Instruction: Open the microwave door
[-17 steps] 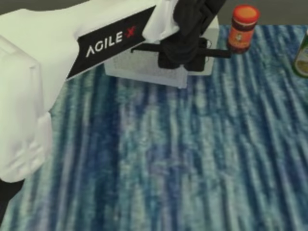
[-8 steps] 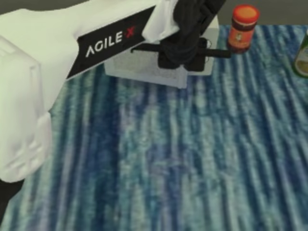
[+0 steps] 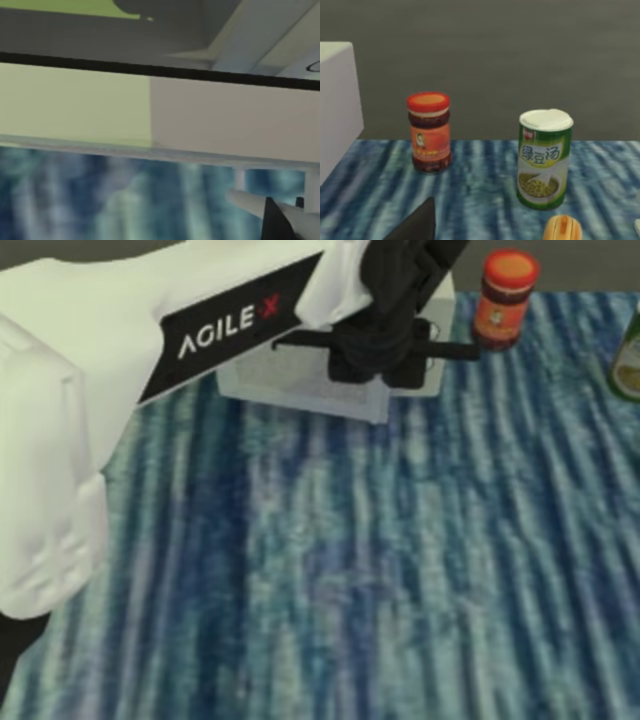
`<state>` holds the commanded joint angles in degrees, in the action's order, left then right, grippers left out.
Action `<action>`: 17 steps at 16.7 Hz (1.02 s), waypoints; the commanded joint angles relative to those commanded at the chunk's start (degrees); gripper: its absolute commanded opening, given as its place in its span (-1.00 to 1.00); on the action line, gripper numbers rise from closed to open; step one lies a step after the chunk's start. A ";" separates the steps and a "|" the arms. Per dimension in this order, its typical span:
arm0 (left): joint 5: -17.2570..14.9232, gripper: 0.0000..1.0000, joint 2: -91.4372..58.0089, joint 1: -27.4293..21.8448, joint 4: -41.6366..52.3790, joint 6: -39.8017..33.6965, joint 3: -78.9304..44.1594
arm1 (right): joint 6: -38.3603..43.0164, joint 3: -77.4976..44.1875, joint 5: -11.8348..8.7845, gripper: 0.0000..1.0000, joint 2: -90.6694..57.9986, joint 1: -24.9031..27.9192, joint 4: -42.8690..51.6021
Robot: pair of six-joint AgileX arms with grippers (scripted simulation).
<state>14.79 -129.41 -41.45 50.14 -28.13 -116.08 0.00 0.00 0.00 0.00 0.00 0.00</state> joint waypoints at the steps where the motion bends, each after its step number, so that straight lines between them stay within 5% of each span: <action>1: -0.04 -1.00 0.13 0.04 -0.10 0.13 0.20 | 0.00 0.00 0.00 1.00 0.00 0.00 0.00; 17: -1.04 -1.00 3.46 0.76 -2.84 3.35 5.45 | 0.00 0.00 0.00 1.00 0.00 0.00 0.00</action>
<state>13.75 -125.95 -40.69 47.30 -24.77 -110.63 0.00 0.00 0.00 0.00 0.00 0.00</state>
